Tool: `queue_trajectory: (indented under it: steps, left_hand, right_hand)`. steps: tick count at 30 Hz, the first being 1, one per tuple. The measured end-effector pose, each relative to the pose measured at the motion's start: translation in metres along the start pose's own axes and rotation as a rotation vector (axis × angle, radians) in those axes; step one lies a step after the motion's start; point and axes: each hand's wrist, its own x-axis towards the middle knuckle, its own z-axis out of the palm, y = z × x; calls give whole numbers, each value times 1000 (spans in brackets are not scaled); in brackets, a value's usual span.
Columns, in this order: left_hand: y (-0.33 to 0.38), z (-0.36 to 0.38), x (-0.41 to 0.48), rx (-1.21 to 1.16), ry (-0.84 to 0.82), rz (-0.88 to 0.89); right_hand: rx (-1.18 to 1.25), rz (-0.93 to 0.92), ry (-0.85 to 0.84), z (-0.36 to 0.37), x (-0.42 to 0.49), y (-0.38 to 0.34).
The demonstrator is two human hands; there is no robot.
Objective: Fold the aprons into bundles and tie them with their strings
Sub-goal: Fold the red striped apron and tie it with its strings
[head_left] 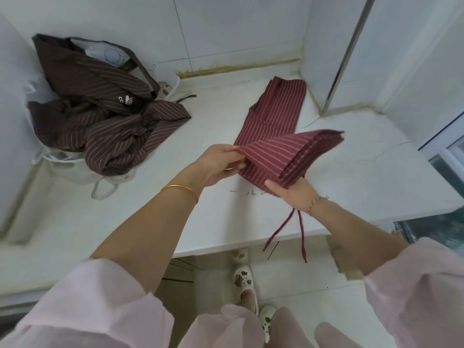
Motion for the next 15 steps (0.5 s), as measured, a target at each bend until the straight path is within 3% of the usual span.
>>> queue_trajectory:
  steps: [3,5,9,12,15]
  left_hand:
    - [7,-1,15,614,223,142]
    - [12,-4,25,801,237,206]
    - [25,-1,44,464,67,214]
    - [47,10,68,248,117,278]
    - [58,10,99,55,114,118]
  right_hand:
    - [99,12,-15,-11,4,-1]
    - [202,3,-100,-22,6,-5]
    - [308,5,-96,-49,17,-17]
    - [293,-31,111,-72,34,-29]
    - [107,-49,325,-85,64,-28]
